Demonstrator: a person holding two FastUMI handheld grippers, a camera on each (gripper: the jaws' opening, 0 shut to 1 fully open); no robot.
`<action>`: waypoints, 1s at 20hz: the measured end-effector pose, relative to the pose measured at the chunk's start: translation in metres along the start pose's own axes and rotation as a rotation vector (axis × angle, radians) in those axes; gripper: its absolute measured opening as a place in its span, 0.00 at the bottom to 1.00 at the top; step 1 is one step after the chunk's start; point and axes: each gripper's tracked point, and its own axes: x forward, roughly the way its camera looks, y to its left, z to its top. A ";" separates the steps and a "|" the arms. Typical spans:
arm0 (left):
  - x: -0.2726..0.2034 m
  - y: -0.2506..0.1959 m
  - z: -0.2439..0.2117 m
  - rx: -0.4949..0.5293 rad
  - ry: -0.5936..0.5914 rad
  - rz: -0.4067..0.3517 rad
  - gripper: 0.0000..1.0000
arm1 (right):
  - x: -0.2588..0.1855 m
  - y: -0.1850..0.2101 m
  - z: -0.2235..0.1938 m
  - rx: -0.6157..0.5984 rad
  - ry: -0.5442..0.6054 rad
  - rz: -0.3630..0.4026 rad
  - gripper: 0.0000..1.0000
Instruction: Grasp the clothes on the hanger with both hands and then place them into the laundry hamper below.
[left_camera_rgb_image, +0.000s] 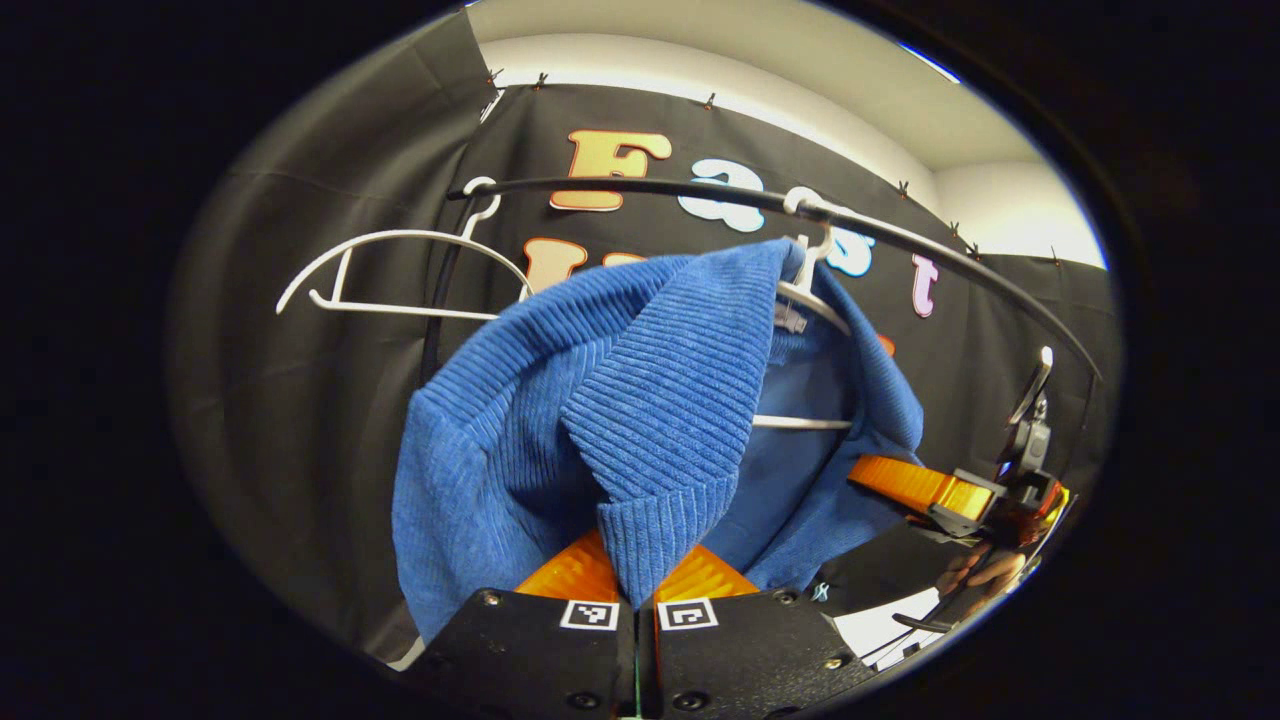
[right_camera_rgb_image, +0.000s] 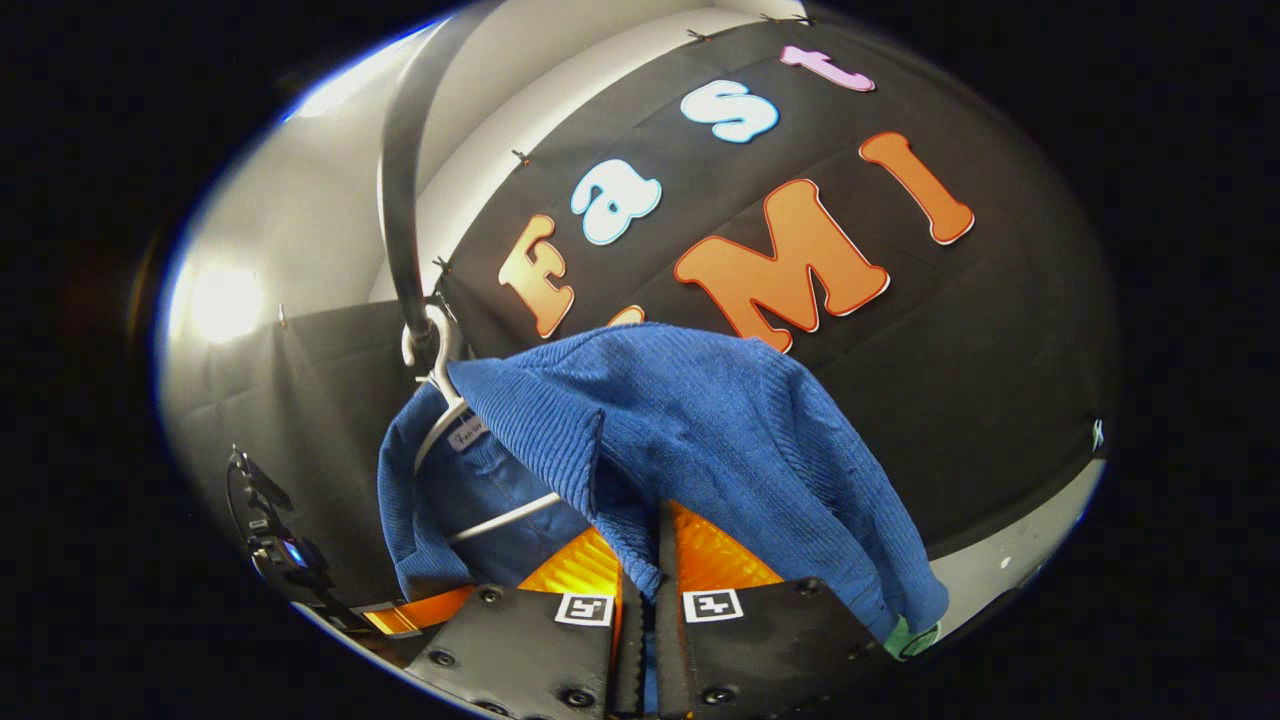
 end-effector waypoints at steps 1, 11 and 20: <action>-0.006 0.002 0.007 -0.004 -0.006 -0.002 0.01 | -0.002 -0.001 0.007 0.028 -0.008 0.016 0.12; -0.033 0.035 0.075 -0.046 -0.080 -0.016 0.00 | 0.001 -0.017 0.072 0.379 -0.098 0.162 0.12; -0.033 0.056 0.132 0.001 -0.132 -0.048 0.01 | 0.012 -0.008 0.105 0.492 -0.109 0.280 0.12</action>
